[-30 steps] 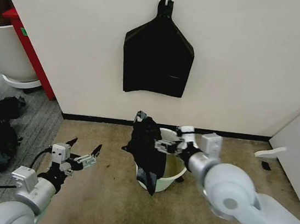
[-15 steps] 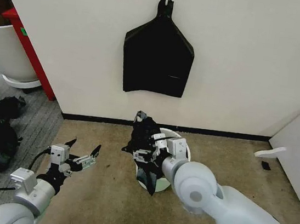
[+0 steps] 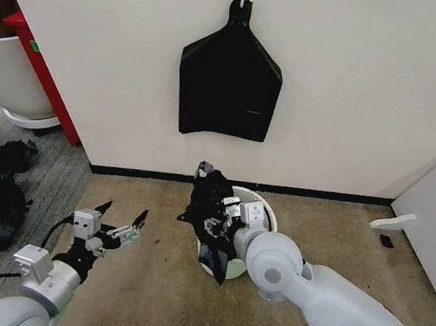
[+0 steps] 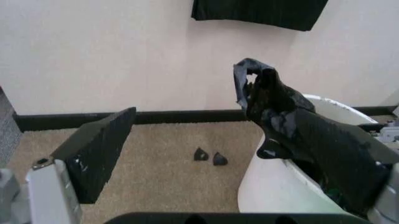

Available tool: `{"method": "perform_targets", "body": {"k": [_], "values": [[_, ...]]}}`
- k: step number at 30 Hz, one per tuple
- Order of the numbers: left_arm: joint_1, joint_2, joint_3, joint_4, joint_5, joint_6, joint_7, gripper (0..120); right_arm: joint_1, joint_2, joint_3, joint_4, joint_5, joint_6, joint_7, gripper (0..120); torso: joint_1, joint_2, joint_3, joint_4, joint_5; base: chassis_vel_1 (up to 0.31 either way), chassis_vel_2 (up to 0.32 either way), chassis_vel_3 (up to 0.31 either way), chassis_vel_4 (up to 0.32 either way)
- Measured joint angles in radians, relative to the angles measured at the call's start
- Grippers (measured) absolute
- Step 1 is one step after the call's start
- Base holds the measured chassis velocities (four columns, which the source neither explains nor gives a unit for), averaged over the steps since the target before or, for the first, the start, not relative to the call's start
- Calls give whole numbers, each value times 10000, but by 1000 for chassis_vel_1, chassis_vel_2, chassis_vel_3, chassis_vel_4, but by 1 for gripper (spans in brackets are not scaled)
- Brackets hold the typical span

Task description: Place the garbage bag over the trash bin.

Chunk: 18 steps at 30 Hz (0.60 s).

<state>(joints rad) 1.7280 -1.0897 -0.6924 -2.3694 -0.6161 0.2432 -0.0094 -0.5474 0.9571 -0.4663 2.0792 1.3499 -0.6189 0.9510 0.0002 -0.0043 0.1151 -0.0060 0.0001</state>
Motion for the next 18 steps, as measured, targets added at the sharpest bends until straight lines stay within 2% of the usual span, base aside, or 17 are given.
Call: {"method": "perform_targets", "body": {"k": [3, 11, 18], "values": [[-17, -6, 18, 16, -1, -7, 20, 100, -3, 2, -58, -49, -96, 128, 67, 26, 0, 0, 0, 0, 0, 0, 0, 0, 0], [-154, -3, 156, 46, 1, 44, 25, 100, 50, 59, -93, -24, -57, 367, 295, 0, 0, 0, 0, 0, -1, 0, 0, 0, 0], [-412, 68, 303, 25, -33, 285, -105, 100, 105, 114, -78, -76, -54, 530, 416, 0, 0, 0, 0, 0, -1, 0, 0, 0, 0]]}}
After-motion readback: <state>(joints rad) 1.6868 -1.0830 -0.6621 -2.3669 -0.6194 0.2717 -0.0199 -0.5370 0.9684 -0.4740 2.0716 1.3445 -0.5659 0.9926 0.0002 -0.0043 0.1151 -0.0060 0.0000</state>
